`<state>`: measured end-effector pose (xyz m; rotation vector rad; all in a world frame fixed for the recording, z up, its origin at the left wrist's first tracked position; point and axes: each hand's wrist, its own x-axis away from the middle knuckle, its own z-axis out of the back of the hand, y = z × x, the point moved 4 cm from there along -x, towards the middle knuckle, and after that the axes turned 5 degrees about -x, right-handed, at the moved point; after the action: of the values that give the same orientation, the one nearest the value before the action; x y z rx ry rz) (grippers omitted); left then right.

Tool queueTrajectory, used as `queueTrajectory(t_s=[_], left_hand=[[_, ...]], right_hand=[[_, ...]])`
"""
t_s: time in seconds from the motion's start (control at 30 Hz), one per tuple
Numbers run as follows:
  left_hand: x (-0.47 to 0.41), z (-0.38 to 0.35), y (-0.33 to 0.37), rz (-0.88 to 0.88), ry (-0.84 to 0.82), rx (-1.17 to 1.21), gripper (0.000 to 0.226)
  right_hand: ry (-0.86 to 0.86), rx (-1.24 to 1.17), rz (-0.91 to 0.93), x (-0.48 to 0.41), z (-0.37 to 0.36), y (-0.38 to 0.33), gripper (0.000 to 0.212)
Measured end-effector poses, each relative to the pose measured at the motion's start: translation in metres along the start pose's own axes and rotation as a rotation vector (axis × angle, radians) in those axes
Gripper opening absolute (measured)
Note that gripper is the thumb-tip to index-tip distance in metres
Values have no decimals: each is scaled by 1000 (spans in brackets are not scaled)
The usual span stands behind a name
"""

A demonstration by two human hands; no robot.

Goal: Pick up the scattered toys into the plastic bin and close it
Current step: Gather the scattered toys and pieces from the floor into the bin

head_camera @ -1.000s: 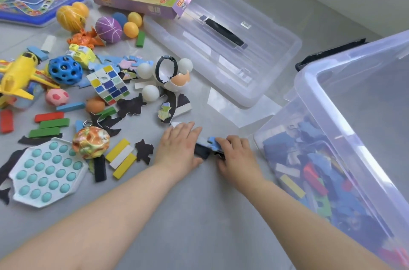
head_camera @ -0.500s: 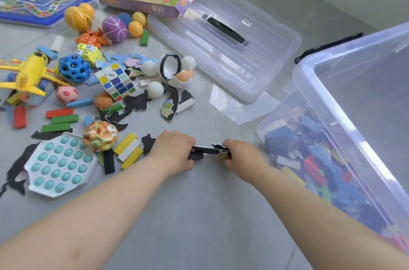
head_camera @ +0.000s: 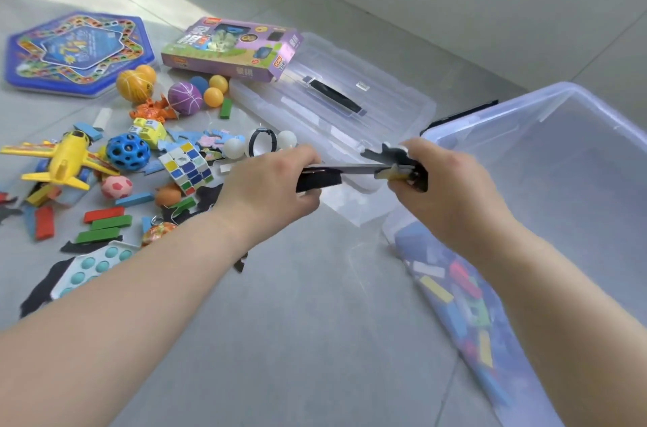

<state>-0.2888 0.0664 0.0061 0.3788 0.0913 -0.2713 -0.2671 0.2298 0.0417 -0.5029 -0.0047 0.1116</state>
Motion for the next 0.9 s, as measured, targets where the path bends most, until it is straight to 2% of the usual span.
queueTrajectory(t_s=[0.1, 0.17, 0.3, 0.37, 0.4, 0.47, 0.5, 0.57, 0.6, 0.67, 0.7, 0.77, 0.9], left_hand=[[-14, 31, 44, -202, 318, 63, 15], [-26, 39, 79, -335, 405, 67, 14], [-50, 13, 147, -556, 362, -89, 12], [-55, -12, 175, -657, 275, -266, 19], [-57, -26, 186, -680, 172, -354, 21], [-65, -54, 200, -649, -23, -402, 25], [-68, -60, 200, -579, -105, -371, 29], [-71, -60, 194, -445, -189, -286, 36], [-72, -62, 189, -390, -203, -224, 37], [-71, -60, 181, -364, -119, -61, 35], [-66, -57, 177, -391, -41, 19, 36], [-54, -48, 168, -475, 99, 143, 43], [-30, -47, 123, -537, 112, 71, 43]], right_hand=[[240, -73, 55, 16, 58, 2, 16], [369, -107, 19, 27, 85, 21, 15], [400, -227, -210, 46, 95, 97, 10], [369, -277, -355, 55, 82, 134, 10], [327, -297, -427, 58, 73, 148, 10], [205, -332, -560, 63, 53, 170, 15], [133, -350, -611, 65, 44, 178, 16], [-11, -390, -706, 70, 31, 188, 8], [-82, -423, -746, 73, 26, 191, 20], [-193, -484, -802, 79, 17, 202, 54], [-208, -475, -812, 81, 15, 205, 59], [-181, -453, -814, 81, 17, 206, 54], [-4, -505, -677, 73, 33, 185, 33]])
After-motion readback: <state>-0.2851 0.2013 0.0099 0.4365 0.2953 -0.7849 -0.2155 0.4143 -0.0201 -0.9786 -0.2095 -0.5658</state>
